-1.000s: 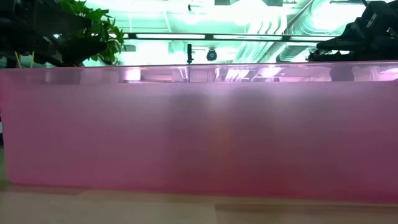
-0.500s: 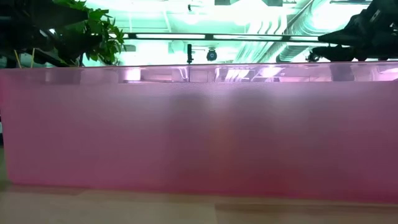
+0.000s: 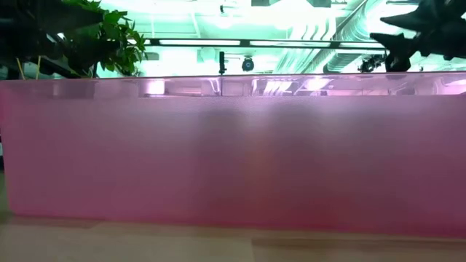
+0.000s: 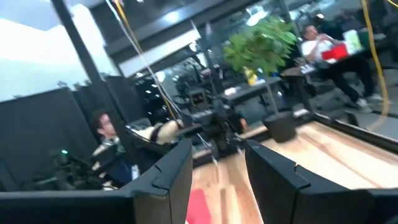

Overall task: Pick and place pill bottles into a basket
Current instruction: Return to Home Position

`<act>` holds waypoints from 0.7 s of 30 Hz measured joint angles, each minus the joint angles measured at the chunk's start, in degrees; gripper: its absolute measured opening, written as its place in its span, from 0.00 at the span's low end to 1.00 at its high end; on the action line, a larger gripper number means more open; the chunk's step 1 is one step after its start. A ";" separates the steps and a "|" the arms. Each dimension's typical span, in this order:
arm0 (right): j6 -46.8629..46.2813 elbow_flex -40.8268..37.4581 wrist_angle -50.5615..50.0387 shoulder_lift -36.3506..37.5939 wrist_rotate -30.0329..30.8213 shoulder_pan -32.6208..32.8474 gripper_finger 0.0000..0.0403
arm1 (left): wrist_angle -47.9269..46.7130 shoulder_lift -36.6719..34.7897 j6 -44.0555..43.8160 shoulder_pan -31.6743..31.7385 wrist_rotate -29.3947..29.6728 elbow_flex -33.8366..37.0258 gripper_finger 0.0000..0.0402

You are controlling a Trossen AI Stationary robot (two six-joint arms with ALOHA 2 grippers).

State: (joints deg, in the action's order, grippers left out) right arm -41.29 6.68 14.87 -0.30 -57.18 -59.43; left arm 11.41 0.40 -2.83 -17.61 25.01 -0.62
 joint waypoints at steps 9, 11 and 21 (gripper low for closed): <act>3.52 -0.02 0.64 0.00 15.27 18.44 0.35 | -1.23 0.00 0.00 0.00 0.10 0.02 0.94; 5.88 -0.09 -1.06 0.00 19.46 23.02 0.35 | -1.38 0.00 0.00 0.00 0.12 0.04 0.94; 13.18 -0.11 -10.09 0.00 38.52 40.37 0.35 | -1.37 0.00 -0.07 0.00 -0.82 0.04 0.94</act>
State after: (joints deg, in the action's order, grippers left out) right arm -28.11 6.57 4.78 -0.30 -18.66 -19.07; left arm 10.04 0.40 -2.90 -17.61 24.19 -0.58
